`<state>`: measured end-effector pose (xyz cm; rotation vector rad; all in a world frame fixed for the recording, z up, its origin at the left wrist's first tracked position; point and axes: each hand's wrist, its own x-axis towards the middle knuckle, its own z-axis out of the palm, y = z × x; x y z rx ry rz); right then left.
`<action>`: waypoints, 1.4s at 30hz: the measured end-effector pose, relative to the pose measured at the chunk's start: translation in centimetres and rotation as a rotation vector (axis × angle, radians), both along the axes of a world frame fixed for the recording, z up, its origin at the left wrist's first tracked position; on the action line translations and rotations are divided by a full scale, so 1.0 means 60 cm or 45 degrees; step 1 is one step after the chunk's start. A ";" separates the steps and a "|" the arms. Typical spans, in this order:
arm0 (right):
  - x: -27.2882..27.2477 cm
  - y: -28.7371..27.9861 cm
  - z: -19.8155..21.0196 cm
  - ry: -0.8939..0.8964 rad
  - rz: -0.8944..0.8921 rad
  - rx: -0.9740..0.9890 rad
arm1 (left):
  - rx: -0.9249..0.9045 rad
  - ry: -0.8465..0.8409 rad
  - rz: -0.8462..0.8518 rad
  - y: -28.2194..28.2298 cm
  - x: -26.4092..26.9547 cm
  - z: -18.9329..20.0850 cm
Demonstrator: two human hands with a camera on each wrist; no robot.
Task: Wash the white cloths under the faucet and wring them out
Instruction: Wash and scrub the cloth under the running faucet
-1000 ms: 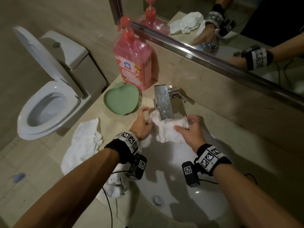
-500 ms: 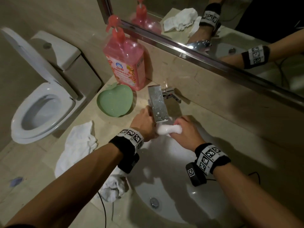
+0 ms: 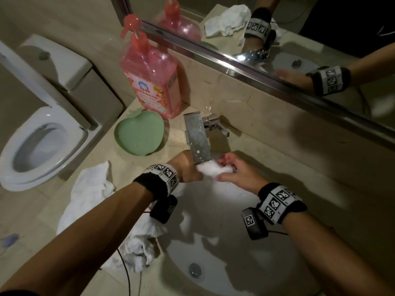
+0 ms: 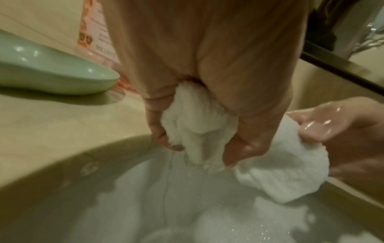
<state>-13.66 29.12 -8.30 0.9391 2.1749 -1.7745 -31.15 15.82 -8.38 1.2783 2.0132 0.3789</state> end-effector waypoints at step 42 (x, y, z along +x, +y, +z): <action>-0.057 -0.019 0.041 0.024 -0.300 0.614 | 0.155 -0.747 0.252 -0.033 -0.005 0.036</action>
